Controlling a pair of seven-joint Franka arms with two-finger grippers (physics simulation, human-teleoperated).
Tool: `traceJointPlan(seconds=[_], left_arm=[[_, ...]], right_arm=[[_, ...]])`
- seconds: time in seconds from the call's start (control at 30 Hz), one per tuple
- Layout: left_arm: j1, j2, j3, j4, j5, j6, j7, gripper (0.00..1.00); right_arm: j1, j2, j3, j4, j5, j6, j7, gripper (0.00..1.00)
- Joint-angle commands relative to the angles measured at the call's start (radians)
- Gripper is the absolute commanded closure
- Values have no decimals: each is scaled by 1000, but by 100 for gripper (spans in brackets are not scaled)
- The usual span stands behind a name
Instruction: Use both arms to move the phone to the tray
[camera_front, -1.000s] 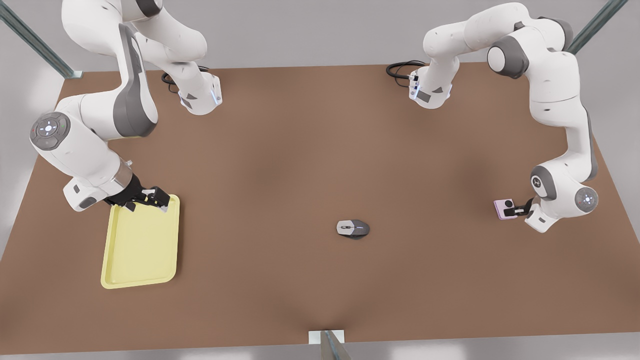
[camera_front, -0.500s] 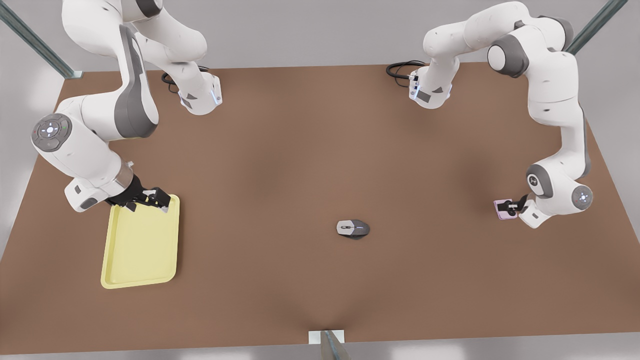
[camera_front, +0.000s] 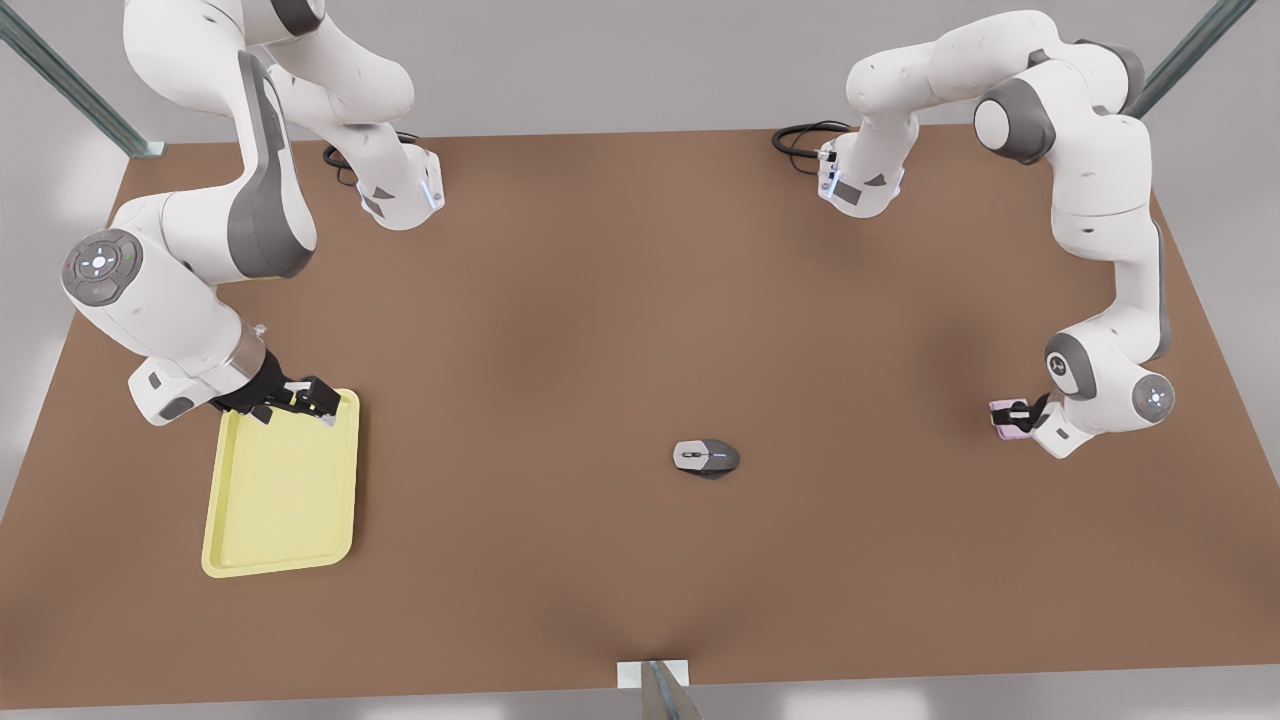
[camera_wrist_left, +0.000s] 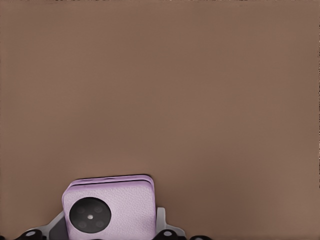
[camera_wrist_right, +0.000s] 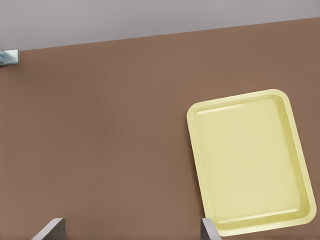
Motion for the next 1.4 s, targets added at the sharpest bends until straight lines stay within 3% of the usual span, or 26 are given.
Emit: traceJointPlan(seconds=[0.0,0.17,0.23,0.5,0.57,0.63,0.67,0.73,1.03,1.07,1.17,1.23,1.3,1.37], left_arm=[[-1,-5,0,2,-2,2,7,20],[-62,-66,-3,2,-3,-61,-177,19],[-203,-115,-18,2,-8,-147,-394,19],[-813,-177,-67,25,-13,-195,-1260,19],[-951,-149,-70,97,-16,-256,-1406,19],[-1020,-31,-74,319,-37,-374,-1574,19],[-1041,-16,-72,331,-77,-367,-1616,19],[-1078,107,-74,498,-91,-365,-1719,19],[-1097,271,-107,534,-109,-144,-1729,19],[-1097,269,-106,534,-109,-143,-1726,0],[-1070,217,-110,560,-103,-190,-1699,0],[-959,74,-107,561,-103,-426,-1385,0],[-730,-220,-103,563,-53,-859,-816,0],[-601,-324,-101,561,61,-991,-507,0]], right_arm=[[0,-1,0,1,1,0,0,0],[0,-1,0,2,1,0,0,0],[0,-1,0,1,1,0,0,0],[0,0,0,1,1,0,2,0],[0,0,0,1,1,0,0,0],[-3,0,0,1,1,0,0,0],[-5,0,0,1,1,0,0,0],[0,0,0,2,2,0,0,0],[0,0,0,1,2,1,0,0],[0,0,0,1,2,0,2,0],[-1,0,0,1,2,0,0,0],[-1,0,0,1,4,0,0,0],[0,0,0,1,5,1,0,0],[3,20,0,11,7,21,2,0]])
